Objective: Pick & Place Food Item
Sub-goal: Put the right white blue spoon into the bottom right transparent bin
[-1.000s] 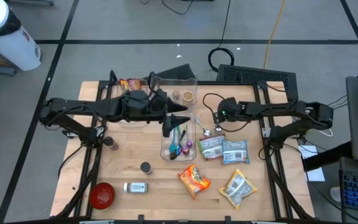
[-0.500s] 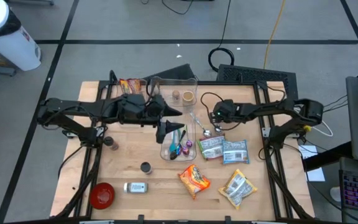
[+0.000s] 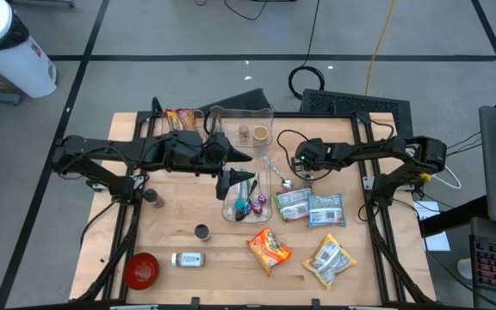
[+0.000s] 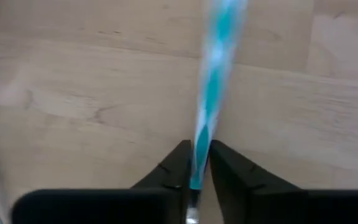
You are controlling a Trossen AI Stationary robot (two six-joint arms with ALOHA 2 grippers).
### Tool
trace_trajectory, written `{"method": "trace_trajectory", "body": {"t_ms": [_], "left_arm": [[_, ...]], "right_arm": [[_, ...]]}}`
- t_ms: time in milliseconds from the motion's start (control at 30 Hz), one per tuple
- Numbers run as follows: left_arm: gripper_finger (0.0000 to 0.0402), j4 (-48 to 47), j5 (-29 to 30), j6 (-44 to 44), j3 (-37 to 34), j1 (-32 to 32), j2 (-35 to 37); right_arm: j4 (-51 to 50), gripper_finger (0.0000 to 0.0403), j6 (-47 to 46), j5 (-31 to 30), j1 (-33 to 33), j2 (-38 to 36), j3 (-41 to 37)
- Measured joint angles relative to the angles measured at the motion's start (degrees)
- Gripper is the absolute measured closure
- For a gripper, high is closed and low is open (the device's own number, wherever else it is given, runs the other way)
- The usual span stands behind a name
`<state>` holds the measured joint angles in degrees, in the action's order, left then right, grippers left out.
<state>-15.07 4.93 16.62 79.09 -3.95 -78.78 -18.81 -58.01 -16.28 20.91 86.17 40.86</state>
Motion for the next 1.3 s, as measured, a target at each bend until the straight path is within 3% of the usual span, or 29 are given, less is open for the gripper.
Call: {"method": "trace_trajectory", "body": {"t_ms": [100, 300, 633, 967, 1167, 1300], "left_arm": [[0.0147, -0.37, -0.04, -0.02, 0.0, 0.0, 0.0], [0.0147, -2.5, 0.0, 0.0, 0.0, 0.0, 0.0], [0.0147, -3.22, 0.56, 0.0, 0.01, 0.41, 0.0], [0.0147, -3.16, 1.64, 2.18, 0.01, 4.22, -0.01], [0.0147, -3.11, -0.32, 8.17, 0.02, 9.0, -0.17], [0.0147, -2.53, -7.08, 12.34, 0.08, 13.46, -1.41]], "right_arm": [[0.36, 0.0388, 0.34, 0.06, -0.02, -0.04, 0.0], [0.52, 0.0385, 1.18, 0.04, -0.02, -2.3, 0.0], [3.21, 0.0394, 5.35, -1.96, -0.02, -16.54, -0.04], [22.63, 0.0394, 8.18, -1.45, -0.36, -30.96, -0.04], [35.53, 0.0394, 10.82, 2.27, -4.42, -31.34, -0.04], [45.89, 0.0394, 14.0, 3.0, -8.74, -28.34, -0.04]]}}
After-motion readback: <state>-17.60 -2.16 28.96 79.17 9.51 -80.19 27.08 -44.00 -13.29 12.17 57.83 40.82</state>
